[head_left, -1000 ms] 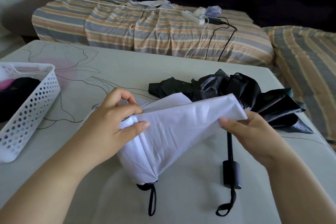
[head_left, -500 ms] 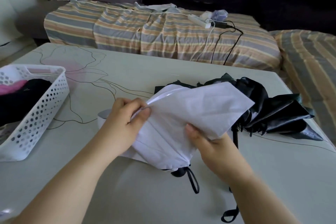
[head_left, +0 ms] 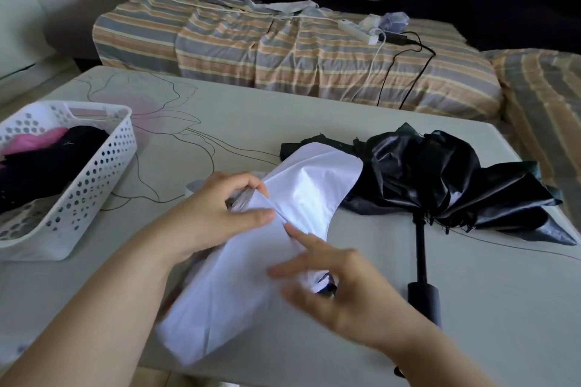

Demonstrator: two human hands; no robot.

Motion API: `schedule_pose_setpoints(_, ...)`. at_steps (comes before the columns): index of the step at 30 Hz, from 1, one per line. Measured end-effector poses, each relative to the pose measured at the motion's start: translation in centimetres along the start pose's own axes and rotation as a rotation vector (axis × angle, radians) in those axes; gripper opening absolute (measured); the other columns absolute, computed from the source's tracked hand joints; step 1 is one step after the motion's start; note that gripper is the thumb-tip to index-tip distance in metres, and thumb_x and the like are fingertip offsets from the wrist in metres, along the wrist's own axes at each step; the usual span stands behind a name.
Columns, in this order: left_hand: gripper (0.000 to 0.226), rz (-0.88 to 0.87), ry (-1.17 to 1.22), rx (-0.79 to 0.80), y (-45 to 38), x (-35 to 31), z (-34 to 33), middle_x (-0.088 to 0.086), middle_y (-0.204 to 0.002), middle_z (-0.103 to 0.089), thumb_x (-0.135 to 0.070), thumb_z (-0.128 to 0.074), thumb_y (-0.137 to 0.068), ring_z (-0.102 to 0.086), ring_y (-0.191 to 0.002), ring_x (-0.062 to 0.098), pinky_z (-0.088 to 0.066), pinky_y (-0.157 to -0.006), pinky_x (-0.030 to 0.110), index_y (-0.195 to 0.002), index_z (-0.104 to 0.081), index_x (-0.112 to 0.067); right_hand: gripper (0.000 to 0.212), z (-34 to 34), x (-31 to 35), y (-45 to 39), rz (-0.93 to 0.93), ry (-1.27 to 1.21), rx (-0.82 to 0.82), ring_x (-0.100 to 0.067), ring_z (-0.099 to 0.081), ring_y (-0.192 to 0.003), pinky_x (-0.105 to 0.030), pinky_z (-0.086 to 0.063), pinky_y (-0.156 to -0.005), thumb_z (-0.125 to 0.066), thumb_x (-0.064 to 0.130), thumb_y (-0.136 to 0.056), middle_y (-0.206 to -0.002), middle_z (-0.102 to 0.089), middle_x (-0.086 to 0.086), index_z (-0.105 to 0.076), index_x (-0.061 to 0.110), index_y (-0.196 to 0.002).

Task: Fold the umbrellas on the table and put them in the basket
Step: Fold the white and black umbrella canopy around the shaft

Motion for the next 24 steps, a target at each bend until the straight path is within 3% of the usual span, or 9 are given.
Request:
schedule_pose_setpoints(2,0.016,-0.019,-0.063,-0.029,0.2,0.1,-0.1,-0.009,-0.118,-0.046,-0.035,-0.071,-0.082,-0.052,-0.072,-0.006,-0.038,-0.056,0.007,-0.093,-0.062,-0.04,0.02,0.7,-0.3,-0.6,-0.116,-0.1,-0.294,0.008,-0.057,-0.11,-0.015,-0.044,-0.092,-0.066,0.017,-0.089,-0.104,-0.069,0.021,-0.069,0.034,-0.099)
schedule_pose_setpoints(3,0.014,-0.039,-0.066,-0.047,0.4,-0.3,-0.3,-0.01,-0.114,-0.048,-0.033,-0.07,-0.083,-0.05,-0.065,-0.007,-0.035,-0.051,0.006,-0.093,-0.062,-0.039,0.027,0.7,-0.4,-1.0,-0.156,-0.041,-0.374,0.008,-0.059,-0.103,-0.015,-0.046,-0.089,-0.067,0.018,-0.088,-0.107,-0.066,0.021,-0.063,0.041,-0.102)
schedule_pose_setpoints(5,0.007,-0.108,-0.05,-0.076,0.4,-1.2,-0.6,-0.014,-0.093,-0.056,-0.024,-0.066,-0.088,-0.046,-0.05,-0.004,-0.031,-0.045,0.009,-0.092,-0.065,-0.03,0.045,-0.1,-0.2,-1.7,-0.204,0.144,-0.294,0.008,-0.052,-0.1,-0.012,-0.042,-0.089,-0.071,0.028,-0.085,-0.116,-0.052,0.024,-0.051,0.045,-0.121)
schedule_pose_setpoints(7,0.007,-0.184,-0.066,-0.111,0.4,-2.0,-0.9,-0.006,-0.077,-0.06,-0.015,-0.06,-0.091,-0.045,-0.047,-0.001,-0.031,-0.046,0.01,-0.09,-0.066,-0.018,0.065,-1.3,-0.5,-2.2,-0.231,0.254,-0.181,0.004,-0.046,-0.102,-0.008,-0.037,-0.086,-0.072,0.038,-0.082,-0.121,-0.046,0.016,-0.042,0.033,-0.139)
schedule_pose_setpoints(11,0.009,-0.264,-0.157,-0.177,0.5,-2.8,-1.5,-0.007,-0.087,-0.057,-0.019,-0.056,-0.093,-0.05,-0.075,-0.006,-0.034,-0.064,0.005,-0.093,-0.064,-0.015,0.069,-1.6,0.0,-2.7,-0.263,0.339,-0.247,-0.013,-0.05,-0.108,-0.021,-0.038,-0.079,-0.071,0.047,-0.079,-0.116,-0.048,0.009,-0.042,0.023,-0.138)
schedule_pose_setpoints(14,0.012,-0.359,-0.214,-0.167,1.1,-3.5,-2.3,-0.016,-0.104,-0.045,-0.037,-0.05,-0.09,-0.046,-0.099,-0.011,-0.028,-0.079,-0.002,-0.094,-0.059,-0.031,0.055,-1.5,0.3,-2.9,-0.286,0.37,-0.3,-0.014,-0.052,-0.096,-0.024,-0.035,-0.067,-0.074,0.046,-0.075,-0.099,-0.045,0.013,-0.049,0.02,-0.118)
schedule_pose_setpoints(16,0.017,-0.452,-0.27,-0.147,1.6,-4.0,-2.7,-0.02,-0.113,-0.039,-0.047,-0.045,-0.084,-0.044,-0.104,-0.012,-0.03,-0.08,-0.002,-0.094,-0.057,-0.039,0.046,-1.4,0.5,-2.8,-0.288,0.352,-0.354,-0.012,-0.052,-0.086,-0.022,-0.038,-0.062,-0.074,0.043,-0.074,-0.093,-0.05,0.014,-0.049,0.021,-0.107)
schedule_pose_setpoints(20,0.036,-0.587,-0.35,-0.192,2.0,-4.3,-3.0,-0.021,-0.125,-0.037,-0.048,-0.038,-0.086,-0.047,-0.1,-0.004,-0.039,-0.082,0.016,-0.102,-0.062,-0.029,0.045,-1.8,0.1,-2.9,-0.288,0.343,-0.434,-0.012,-0.056,-0.088,-0.028,-0.049,-0.068,-0.068,0.042,-0.073,-0.095,-0.057,0.011,-0.047,0.023,-0.108)
schedule_pose_setpoints(24,0.031,-0.636,-0.246,-0.136,2.3,-5.0,-2.9,-0.021,-0.12,-0.039,-0.042,-0.042,-0.088,-0.042,-0.114,-0.011,-0.029,-0.091,0.001,-0.103,-0.063,-0.026,0.06,-1.7,0.2,-3.0,-0.187,0.304,-0.558,-0.002,-0.048,-0.098,-0.006,-0.039,-0.069,-0.06,0.046,-0.065,-0.105,-0.052,0.015,-0.044,0.024,-0.119)
Point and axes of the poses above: each hand's wrist, its own y-axis away from the middle knuckle, its own z-axis out of the back of the hand, x = y × z, the point moved 2 cm from there along -y, towards the middle knuckle
